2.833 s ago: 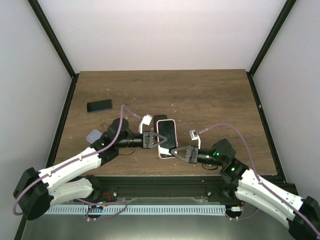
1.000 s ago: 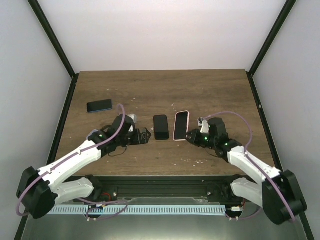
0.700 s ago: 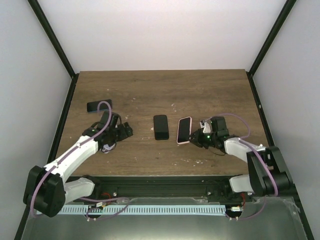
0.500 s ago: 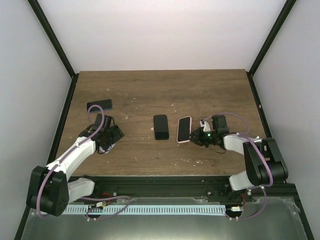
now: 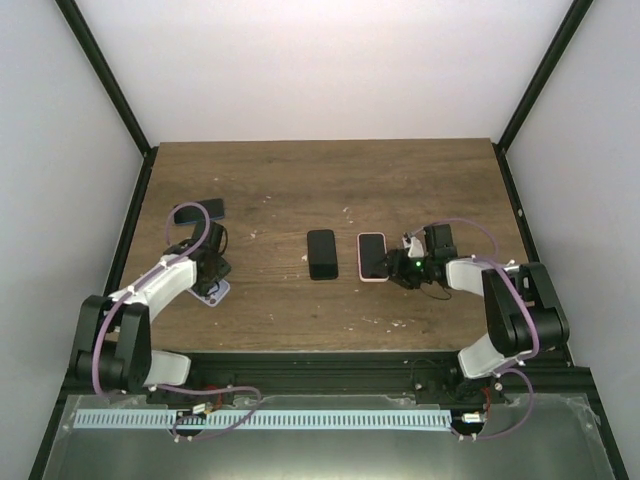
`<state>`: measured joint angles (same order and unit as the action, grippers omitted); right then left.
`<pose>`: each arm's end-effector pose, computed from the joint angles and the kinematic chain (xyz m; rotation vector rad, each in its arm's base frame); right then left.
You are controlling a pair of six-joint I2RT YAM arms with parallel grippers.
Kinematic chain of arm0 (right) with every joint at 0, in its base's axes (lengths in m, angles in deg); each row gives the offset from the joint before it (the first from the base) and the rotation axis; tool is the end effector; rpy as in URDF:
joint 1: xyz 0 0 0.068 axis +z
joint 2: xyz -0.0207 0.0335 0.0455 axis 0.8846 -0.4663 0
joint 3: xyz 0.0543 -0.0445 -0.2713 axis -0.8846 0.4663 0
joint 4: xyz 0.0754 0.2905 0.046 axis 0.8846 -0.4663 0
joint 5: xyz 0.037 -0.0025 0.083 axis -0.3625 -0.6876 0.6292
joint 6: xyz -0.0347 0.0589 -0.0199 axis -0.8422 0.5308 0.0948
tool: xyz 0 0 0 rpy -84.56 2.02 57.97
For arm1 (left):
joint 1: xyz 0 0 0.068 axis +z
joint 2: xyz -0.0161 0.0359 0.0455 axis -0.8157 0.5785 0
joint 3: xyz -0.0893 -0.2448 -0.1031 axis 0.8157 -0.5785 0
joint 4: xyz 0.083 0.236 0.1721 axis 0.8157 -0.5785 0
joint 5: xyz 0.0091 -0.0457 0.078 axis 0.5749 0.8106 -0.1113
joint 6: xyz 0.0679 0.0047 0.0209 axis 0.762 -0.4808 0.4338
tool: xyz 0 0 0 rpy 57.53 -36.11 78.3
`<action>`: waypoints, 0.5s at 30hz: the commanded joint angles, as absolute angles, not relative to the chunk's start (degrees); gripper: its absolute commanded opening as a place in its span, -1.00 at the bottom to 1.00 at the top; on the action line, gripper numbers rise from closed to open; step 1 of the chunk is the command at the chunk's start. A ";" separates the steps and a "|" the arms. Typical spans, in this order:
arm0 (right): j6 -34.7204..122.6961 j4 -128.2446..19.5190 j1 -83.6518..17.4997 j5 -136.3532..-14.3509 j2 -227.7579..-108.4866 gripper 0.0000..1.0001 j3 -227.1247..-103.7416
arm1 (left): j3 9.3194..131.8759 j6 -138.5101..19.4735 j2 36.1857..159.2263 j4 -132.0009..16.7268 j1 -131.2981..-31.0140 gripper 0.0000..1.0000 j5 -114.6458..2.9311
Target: Put the phone into the phone case
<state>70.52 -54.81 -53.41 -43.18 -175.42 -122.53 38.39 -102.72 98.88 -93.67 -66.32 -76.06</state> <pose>0.2815 0.0815 0.0804 0.2788 2.6116 1.1632 0.2657 -0.0424 0.1295 -1.0544 2.5349 -0.0175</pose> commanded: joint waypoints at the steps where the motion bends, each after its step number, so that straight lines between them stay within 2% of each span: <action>1: 70.17 -56.04 -54.16 -43.87 -172.40 0.24 -123.85 | 41.06 -102.68 102.29 -93.77 -65.34 -0.02 -78.32; 7: 70.34 -57.64 -54.12 -44.47 -167.22 0.67 -123.17 | 45.42 -104.18 106.65 -94.93 -64.85 -0.16 -78.61; 15: 71.71 -56.79 -54.08 -43.09 -162.11 0.75 -122.00 | 49.50 -106.98 112.59 -98.63 -64.74 -0.40 -78.62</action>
<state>71.26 -57.28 -53.51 -44.01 -164.12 -122.22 47.95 -104.82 110.37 -95.31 -65.12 -77.68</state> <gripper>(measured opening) 0.874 0.318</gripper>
